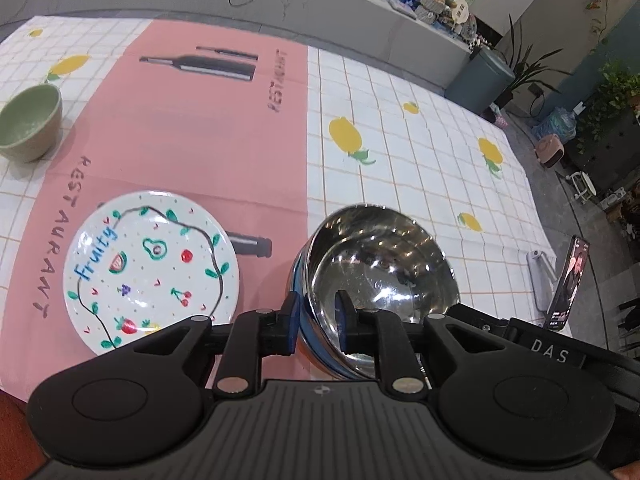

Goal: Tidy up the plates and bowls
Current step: 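Lower the blue steel bowl into the orange bowl and open both tools, then move both tools to the pale green bowl rim and grip it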

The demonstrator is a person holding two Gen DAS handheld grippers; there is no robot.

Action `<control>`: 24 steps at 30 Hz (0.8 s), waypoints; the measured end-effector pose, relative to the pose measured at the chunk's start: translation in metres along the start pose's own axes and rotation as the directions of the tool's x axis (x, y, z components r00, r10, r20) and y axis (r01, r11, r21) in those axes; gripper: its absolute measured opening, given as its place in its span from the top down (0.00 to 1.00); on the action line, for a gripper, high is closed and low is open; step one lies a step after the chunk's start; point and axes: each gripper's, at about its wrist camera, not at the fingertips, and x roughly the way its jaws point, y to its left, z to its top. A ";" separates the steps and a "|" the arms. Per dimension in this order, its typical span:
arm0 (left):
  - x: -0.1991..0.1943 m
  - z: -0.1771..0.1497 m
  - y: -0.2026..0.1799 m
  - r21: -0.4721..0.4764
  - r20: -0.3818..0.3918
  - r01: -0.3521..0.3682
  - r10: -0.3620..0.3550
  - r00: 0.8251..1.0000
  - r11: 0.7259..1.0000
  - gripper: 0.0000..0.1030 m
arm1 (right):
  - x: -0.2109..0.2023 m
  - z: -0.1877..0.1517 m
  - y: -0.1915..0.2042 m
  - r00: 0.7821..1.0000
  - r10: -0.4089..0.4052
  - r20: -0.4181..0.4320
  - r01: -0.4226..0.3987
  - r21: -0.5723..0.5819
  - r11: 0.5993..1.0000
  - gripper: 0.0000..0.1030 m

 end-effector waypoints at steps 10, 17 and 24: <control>-0.036 0.005 -0.007 0.096 0.101 -0.016 0.007 0.995 0.995 0.58 | -0.023 -0.001 0.021 0.998 0.038 0.042 -0.036 -0.067 0.997 0.61; -0.047 0.011 0.022 0.049 0.113 -0.026 0.020 0.993 0.998 0.55 | -0.022 -0.008 0.047 0.997 0.073 0.020 -0.069 -0.157 0.985 0.52; -0.056 0.017 0.072 -0.032 0.150 -0.119 0.123 0.981 0.992 0.55 | -0.008 -0.014 0.078 0.993 0.114 -0.008 -0.114 -0.209 0.971 0.51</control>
